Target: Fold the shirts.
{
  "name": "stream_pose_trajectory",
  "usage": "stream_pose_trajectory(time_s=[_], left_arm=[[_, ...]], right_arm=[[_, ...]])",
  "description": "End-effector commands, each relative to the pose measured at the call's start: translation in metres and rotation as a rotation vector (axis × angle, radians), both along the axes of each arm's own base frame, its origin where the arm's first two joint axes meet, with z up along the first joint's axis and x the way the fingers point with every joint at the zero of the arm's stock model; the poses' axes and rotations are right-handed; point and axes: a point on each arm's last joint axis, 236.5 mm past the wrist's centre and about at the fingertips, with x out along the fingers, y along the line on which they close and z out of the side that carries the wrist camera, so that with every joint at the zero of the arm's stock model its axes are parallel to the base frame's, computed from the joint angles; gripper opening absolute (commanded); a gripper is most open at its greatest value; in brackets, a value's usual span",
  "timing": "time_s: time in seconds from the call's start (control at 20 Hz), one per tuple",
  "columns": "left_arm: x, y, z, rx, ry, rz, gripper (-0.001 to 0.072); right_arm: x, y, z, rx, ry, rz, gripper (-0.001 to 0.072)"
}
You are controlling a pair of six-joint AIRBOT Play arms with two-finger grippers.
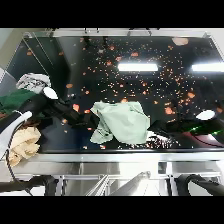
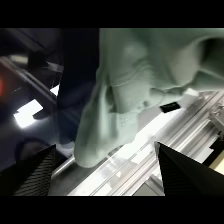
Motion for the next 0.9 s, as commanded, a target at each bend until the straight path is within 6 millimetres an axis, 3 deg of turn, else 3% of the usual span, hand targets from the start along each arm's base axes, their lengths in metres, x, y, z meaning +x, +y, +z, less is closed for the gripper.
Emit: stream_pose_trajectory(time_s=[0.0, 0.1, 0.25, 0.3, 0.35, 0.4, 0.45, 0.5, 0.6, 0.7, 0.8, 0.85], left_arm=[[-0.019, -0.009, -0.026, 0.037, 0.021, -0.031, 0.0709], [-0.024, -0.021, -0.035, 0.044, 0.048, -0.084, 0.0692], [-0.026, -0.042, -0.046, 0.047, 0.089, -0.162, 0.0692], [-0.027, -0.049, -0.048, 0.044, 0.102, -0.191, 0.0642], [-0.026, -0.053, -0.05, 0.044, 0.11, -0.216, 0.0495], [-0.028, -0.055, -0.05, 0.041, 0.131, -0.24, 0.0261], [-0.031, -0.056, -0.046, 0.03, 0.162, -0.263, 0.0003], [-0.034, -0.055, -0.038, 0.014, 0.193, -0.286, 0.0011], [-0.03, -0.05, -0.01, -0.019, 0.199, -0.315, 0.001], [-0.015, -0.04, 0.036, -0.062, 0.132, -0.324, 0.0011], [0.009, -0.03, 0.099, -0.118, -0.021, -0.298, 0.0011], [0.021, -0.033, 0.143, -0.195, -0.126, -0.265, 0.0012]], right_arm=[[-0.005, 0.022, -0.023, 0.054, 0.05, 0.032, 0.0537], [-0.002, 0.037, -0.023, 0.115, 0.044, 0.033, 0.0482], [0.01, 0.047, -0.014, 0.179, -0.004, 0.012, 0.0478], [0.012, 0.047, -0.013, 0.182, -0.015, 0.013, 0.0406], [0.013, 0.049, -0.009, 0.19, -0.03, 0.03, 0.0157], [0.013, 0.051, -0.004, 0.207, -0.044, 0.056, 0.0023], [0.013, 0.054, 0.006, 0.235, -0.061, 0.087, 0.0022], [0.014, 0.055, 0.02, 0.269, -0.079, 0.112, 0.0021], [0.025, 0.046, 0.061, 0.344, -0.145, 0.134, 0.0021], [0.045, 0.022, 0.117, 0.381, -0.257, 0.101, 0.0021], [0.064, -0.002, 0.196, 0.43, -0.467, 0.048, 0.0021], [0.067, -0.007, 0.244, 0.487, -0.592, 0.025, 0.0021]])
